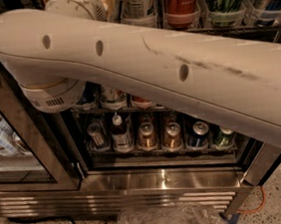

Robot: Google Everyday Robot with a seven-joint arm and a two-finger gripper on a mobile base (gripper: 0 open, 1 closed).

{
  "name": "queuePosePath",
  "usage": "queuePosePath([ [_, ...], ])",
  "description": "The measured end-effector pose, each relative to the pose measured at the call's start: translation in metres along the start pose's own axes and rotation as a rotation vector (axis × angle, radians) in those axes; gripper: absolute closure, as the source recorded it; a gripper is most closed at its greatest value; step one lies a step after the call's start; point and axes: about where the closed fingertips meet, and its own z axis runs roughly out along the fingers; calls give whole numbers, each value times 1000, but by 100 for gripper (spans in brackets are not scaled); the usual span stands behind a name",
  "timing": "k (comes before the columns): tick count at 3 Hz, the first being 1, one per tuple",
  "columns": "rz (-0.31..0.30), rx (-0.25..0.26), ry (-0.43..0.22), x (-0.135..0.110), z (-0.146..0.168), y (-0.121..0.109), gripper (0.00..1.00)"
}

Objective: Pick water bottle from top shelf of fridge

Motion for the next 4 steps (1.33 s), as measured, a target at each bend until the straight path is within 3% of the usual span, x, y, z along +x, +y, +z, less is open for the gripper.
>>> queuePosePath([
  [1, 9, -32, -7, -11, -5, 2, 100],
  [2, 29, -41, -10, -16, -10, -1, 100],
  [3, 44, -81, -3, -18, -17, 0, 100],
  [4, 44, -81, -3, -18, -17, 0, 100],
])
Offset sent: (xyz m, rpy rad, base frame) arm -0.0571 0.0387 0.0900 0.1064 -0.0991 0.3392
